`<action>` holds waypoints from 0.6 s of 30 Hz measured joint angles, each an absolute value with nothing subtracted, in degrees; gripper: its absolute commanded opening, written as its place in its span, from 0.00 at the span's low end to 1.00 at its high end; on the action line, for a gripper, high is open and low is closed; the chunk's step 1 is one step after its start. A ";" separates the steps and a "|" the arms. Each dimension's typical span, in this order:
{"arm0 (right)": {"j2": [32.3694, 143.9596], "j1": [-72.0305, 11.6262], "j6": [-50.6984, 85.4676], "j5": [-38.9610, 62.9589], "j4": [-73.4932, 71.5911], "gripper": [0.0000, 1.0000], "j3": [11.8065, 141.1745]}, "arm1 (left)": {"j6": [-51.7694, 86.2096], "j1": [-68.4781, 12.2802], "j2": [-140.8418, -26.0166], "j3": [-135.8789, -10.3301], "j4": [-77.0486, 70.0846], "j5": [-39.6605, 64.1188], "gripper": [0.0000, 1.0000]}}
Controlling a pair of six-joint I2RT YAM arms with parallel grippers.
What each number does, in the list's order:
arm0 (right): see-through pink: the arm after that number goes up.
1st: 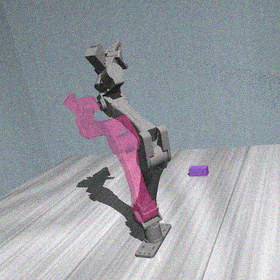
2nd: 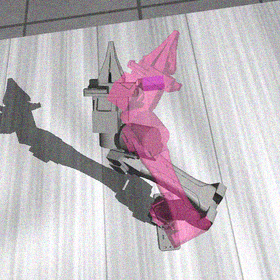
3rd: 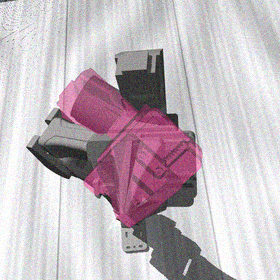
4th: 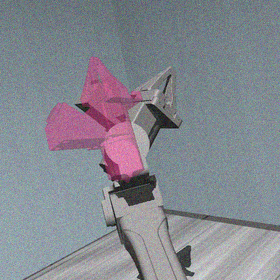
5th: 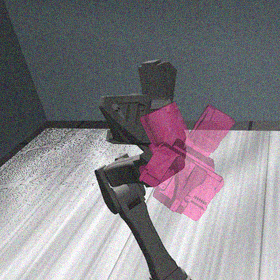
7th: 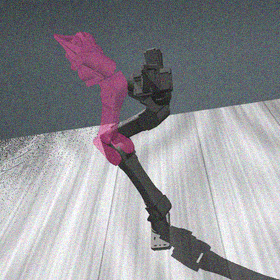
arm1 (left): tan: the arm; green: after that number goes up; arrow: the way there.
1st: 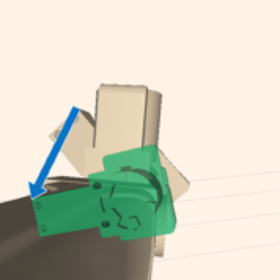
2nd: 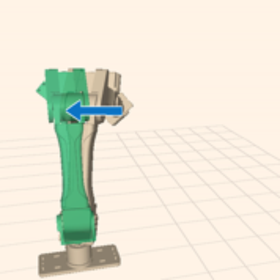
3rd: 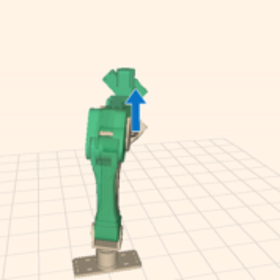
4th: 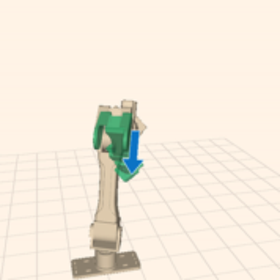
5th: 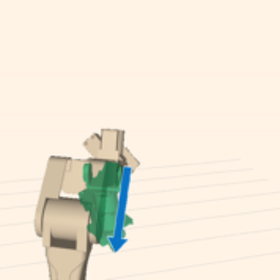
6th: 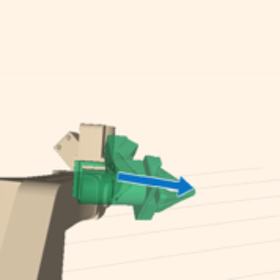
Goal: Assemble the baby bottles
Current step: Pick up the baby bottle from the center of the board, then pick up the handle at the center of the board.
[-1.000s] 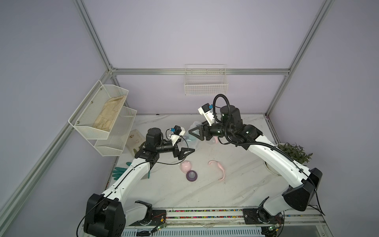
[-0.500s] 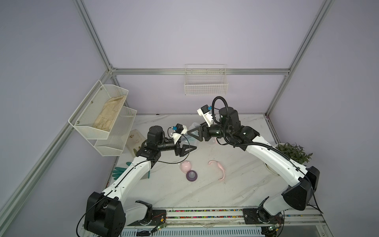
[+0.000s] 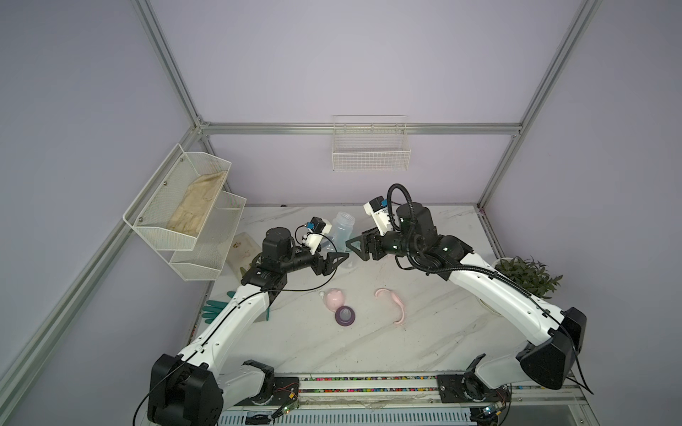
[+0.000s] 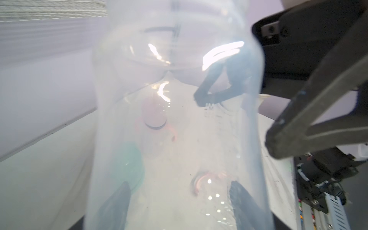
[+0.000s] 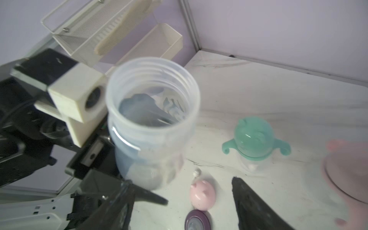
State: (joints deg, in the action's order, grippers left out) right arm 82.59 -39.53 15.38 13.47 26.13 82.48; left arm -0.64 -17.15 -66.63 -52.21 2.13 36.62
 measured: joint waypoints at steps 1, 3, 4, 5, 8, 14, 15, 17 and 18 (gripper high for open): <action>81.62 -39.53 16.16 10.66 27.64 0.69 81.67 | -0.60 -17.15 -65.91 -52.03 2.39 34.48 0.00; 79.92 -39.53 18.09 5.61 30.04 0.62 79.24 | -0.54 -17.15 -64.34 -51.18 2.70 30.98 0.00; 79.07 -39.53 19.66 3.09 31.48 0.61 77.47 | -0.56 -17.15 -63.46 -50.57 2.76 29.52 0.00; 78.26 -39.53 21.45 0.47 33.30 0.60 75.35 | -0.56 -17.15 -62.57 -49.80 2.83 28.10 0.00; 76.79 -39.51 26.81 -3.90 39.00 0.56 69.30 | -0.64 -17.15 -60.42 -48.14 3.14 24.69 0.00; 74.65 -39.53 35.81 -5.61 47.48 0.51 59.11 | -0.89 -17.15 -59.00 -47.13 4.25 20.84 0.00; 74.39 -39.53 36.71 -5.30 47.68 0.50 57.89 | -0.91 -17.15 -59.00 -47.13 4.38 20.62 0.00; 74.15 -39.53 38.68 -4.38 47.57 0.49 55.11 | -0.93 -17.15 -59.00 -47.13 4.43 20.25 0.00; 74.24 -39.53 39.40 -3.97 47.35 0.49 54.02 | -0.93 -17.15 -59.00 -47.13 4.43 20.18 0.00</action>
